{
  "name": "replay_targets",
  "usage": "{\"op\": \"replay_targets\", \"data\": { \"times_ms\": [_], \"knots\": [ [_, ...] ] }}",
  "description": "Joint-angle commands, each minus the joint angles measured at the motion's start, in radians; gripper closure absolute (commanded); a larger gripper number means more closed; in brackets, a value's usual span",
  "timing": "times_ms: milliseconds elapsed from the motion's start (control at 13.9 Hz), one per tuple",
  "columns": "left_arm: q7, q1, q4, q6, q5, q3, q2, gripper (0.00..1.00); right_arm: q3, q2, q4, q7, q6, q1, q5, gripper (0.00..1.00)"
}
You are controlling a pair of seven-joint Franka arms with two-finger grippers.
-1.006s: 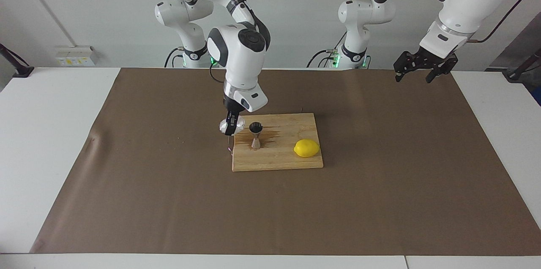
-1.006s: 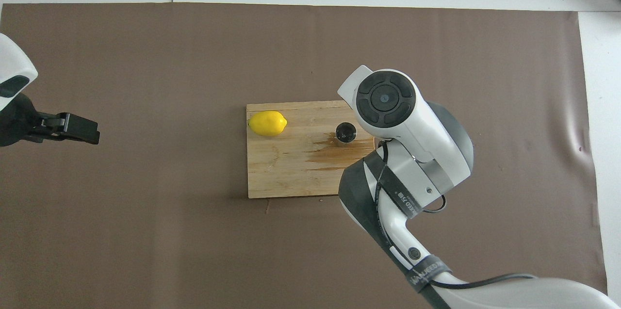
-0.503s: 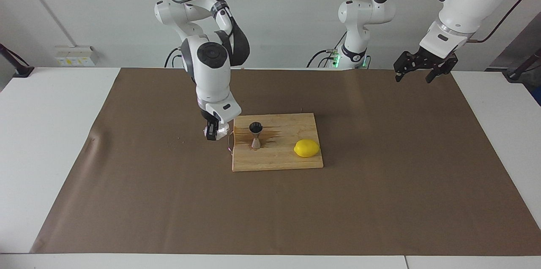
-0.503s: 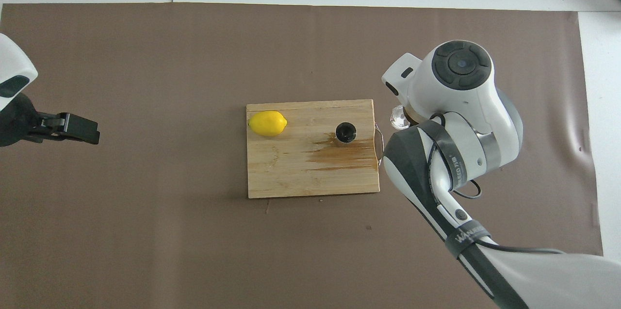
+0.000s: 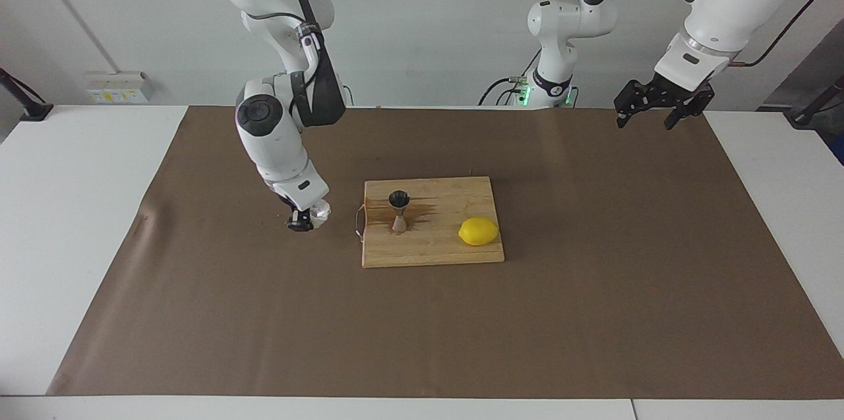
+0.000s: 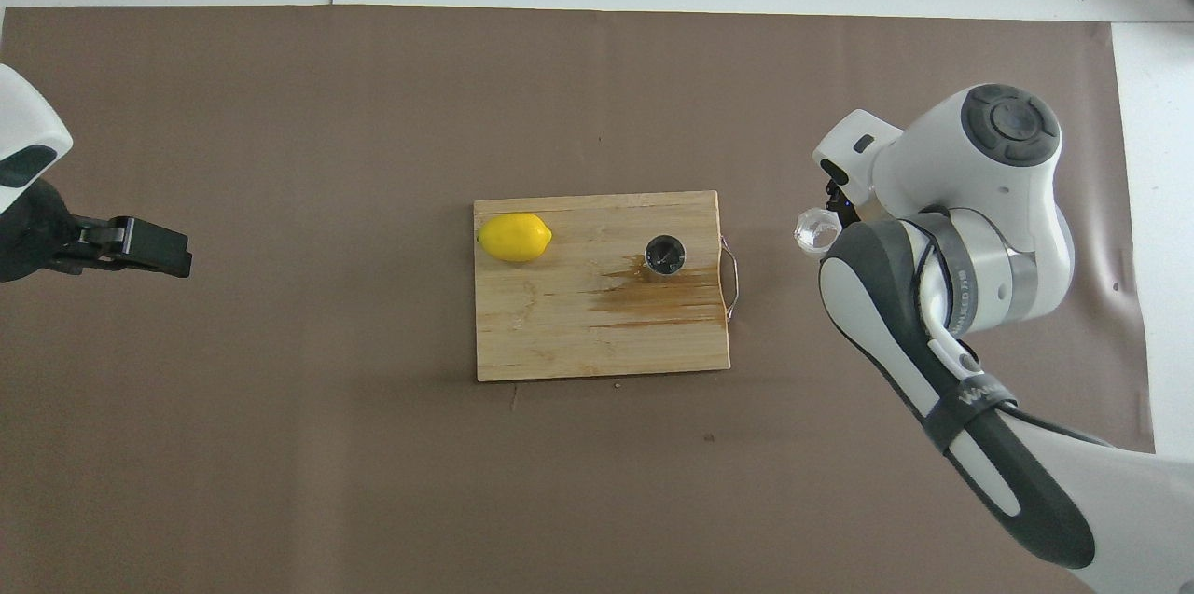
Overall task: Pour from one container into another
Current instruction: 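Turn the glass upright and carry it back with the right gripper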
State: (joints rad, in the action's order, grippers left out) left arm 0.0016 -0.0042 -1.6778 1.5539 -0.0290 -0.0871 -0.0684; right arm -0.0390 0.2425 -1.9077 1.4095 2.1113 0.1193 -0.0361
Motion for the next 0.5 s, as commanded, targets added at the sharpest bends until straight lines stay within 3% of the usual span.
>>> {"op": "replay_targets", "data": {
  "times_ms": [0, 431],
  "knots": [
    [0.001, 0.003, -0.034, 0.015, 0.015, 0.0, -0.031, 0.0, -0.009, -0.083, -0.186, 0.17, 0.145, -0.091, -0.129, 1.0],
    [0.001, 0.003, -0.036, 0.015, 0.015, 0.0, -0.031, 0.0, -0.007, -0.089, -0.278, 0.474, 0.19, -0.234, -0.281, 1.0]
  ]
}}
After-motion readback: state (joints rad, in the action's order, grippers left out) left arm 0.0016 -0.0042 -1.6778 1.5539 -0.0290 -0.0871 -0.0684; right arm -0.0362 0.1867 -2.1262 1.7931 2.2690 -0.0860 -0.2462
